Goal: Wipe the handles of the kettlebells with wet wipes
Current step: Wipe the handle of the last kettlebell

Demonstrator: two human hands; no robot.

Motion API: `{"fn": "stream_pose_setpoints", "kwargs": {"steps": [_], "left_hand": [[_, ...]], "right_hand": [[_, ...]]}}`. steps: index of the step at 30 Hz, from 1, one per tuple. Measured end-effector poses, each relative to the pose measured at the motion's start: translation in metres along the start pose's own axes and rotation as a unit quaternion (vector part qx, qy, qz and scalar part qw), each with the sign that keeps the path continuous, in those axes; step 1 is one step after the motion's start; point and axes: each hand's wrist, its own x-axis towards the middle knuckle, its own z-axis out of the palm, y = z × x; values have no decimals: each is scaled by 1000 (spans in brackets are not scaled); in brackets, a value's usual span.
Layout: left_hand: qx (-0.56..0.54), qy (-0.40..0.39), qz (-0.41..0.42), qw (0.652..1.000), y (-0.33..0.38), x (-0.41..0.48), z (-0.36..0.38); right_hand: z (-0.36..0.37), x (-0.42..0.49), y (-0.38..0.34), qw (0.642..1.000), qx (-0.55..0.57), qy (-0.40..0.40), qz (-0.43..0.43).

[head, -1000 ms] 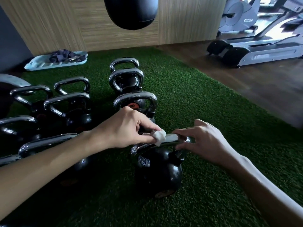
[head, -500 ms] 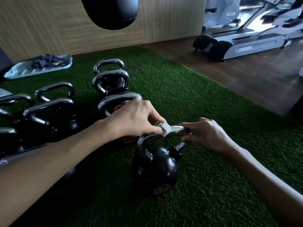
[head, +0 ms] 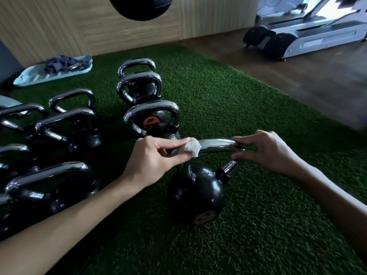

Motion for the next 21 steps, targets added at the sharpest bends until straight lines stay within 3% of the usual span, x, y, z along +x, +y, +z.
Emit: {"fn": "stream_pose_setpoints", "kwargs": {"steps": [4,11,16,21], "left_hand": [[-89,45,-84,991,-35,-27,5],[-227,88,-211,947,-55,-71,40],[-221,88,-177,955,-49,-63,28],[-135,95,-83,983,-36,-49,-22]], "right_hand": [[9,2,2,1000,7,25,-4],[14,2,3,1000,18,17,-11],[17,3,8,998,62,13,21],[22,-4,0,995,93,36,3]]}}
